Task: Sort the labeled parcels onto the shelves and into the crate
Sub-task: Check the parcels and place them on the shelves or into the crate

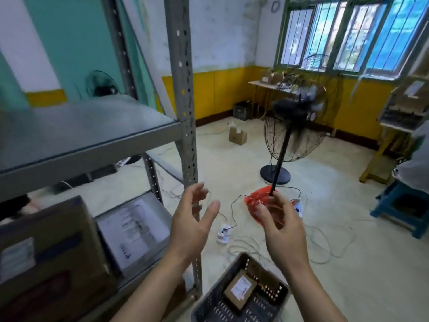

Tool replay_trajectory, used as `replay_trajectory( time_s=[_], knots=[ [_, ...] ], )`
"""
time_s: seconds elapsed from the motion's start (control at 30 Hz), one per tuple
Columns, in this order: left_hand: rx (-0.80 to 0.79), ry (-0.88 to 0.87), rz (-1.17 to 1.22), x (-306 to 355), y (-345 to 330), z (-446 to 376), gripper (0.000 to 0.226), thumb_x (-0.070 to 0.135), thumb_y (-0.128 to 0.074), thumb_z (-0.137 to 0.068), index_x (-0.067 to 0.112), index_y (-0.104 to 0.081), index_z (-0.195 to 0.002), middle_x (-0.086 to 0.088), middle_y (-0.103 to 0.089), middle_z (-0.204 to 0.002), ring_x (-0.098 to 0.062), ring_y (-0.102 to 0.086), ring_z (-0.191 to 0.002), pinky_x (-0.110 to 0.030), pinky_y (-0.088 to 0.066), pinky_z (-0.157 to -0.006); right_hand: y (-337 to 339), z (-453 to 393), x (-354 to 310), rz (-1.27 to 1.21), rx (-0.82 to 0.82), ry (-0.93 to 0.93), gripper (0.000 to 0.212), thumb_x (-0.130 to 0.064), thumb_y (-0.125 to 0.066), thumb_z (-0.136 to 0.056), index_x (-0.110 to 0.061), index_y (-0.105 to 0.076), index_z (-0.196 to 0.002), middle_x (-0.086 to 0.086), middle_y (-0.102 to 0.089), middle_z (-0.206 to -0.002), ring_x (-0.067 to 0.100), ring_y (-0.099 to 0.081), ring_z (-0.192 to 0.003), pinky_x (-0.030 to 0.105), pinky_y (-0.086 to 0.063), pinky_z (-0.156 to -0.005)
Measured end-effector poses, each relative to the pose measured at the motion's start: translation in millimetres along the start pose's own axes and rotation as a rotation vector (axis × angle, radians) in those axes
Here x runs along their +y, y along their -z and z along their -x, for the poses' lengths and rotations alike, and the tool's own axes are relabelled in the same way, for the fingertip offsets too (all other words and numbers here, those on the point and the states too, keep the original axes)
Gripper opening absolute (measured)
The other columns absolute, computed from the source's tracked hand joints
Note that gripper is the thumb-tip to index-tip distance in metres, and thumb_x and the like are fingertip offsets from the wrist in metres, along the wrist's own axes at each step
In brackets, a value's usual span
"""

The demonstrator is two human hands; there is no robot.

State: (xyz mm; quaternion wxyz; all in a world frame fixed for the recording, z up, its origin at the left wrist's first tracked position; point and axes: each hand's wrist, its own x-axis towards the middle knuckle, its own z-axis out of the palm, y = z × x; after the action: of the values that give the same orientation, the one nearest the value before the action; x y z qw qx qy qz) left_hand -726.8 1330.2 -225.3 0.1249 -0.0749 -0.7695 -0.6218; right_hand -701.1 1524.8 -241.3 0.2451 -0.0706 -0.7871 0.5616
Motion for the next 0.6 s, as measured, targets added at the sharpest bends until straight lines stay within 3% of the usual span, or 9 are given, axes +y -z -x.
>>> replay_trajectory(
  time_s=[0.13,0.3,0.43,0.6],
  knots=[
    [0.121,-0.030,0.009,34.8,40.4,23.4,0.037,0.049,-0.064,-0.085,0.051,-0.050,-0.119,0.022,-0.061,-0.117,0.004,-0.057,-0.114,-0.031,-0.049,-0.100,-3.0,16.3,-44.4,-0.092,-0.096,0.082,0.053,-0.041,-0.066,-0.092,-0.028,-0.051,-0.141,-0.012,-0.062,-0.126,-0.003,-0.059,-0.111,0.015,-0.050,-0.084],
    [0.288,-0.080,-0.024,66.1,95.8,57.4,0.040,0.038,-0.065,-0.092,0.036,-0.051,-0.129,0.018,-0.060,-0.120,0.003,-0.057,-0.113,-0.030,-0.049,-0.100,-18.8,48.6,-101.2,-0.182,-0.221,0.195,0.067,-0.057,-0.059,-0.082,-0.028,-0.050,-0.142,-0.017,-0.061,-0.125,-0.005,-0.058,-0.114,0.017,-0.050,-0.086],
    [0.371,-0.114,-0.058,82.6,142.2,93.7,0.036,0.038,-0.064,-0.093,0.037,-0.051,-0.127,0.017,-0.060,-0.121,0.003,-0.056,-0.115,-0.024,-0.048,-0.097,-43.7,78.5,-134.9,-0.244,-0.320,0.251,0.061,-0.056,-0.058,-0.081,-0.032,-0.050,-0.136,-0.014,-0.063,-0.123,-0.001,-0.059,-0.114,0.024,-0.051,-0.092],
    [0.451,-0.122,-0.094,99.0,213.2,151.1,0.044,0.047,-0.061,-0.085,0.038,-0.053,-0.127,0.017,-0.061,-0.121,0.003,-0.058,-0.114,-0.015,-0.050,-0.092,-84.1,131.0,-171.2,-0.295,-0.431,0.294,0.063,-0.055,-0.059,-0.081,-0.030,-0.051,-0.138,-0.013,-0.062,-0.124,-0.001,-0.059,-0.113,0.020,-0.050,-0.089]
  ],
)
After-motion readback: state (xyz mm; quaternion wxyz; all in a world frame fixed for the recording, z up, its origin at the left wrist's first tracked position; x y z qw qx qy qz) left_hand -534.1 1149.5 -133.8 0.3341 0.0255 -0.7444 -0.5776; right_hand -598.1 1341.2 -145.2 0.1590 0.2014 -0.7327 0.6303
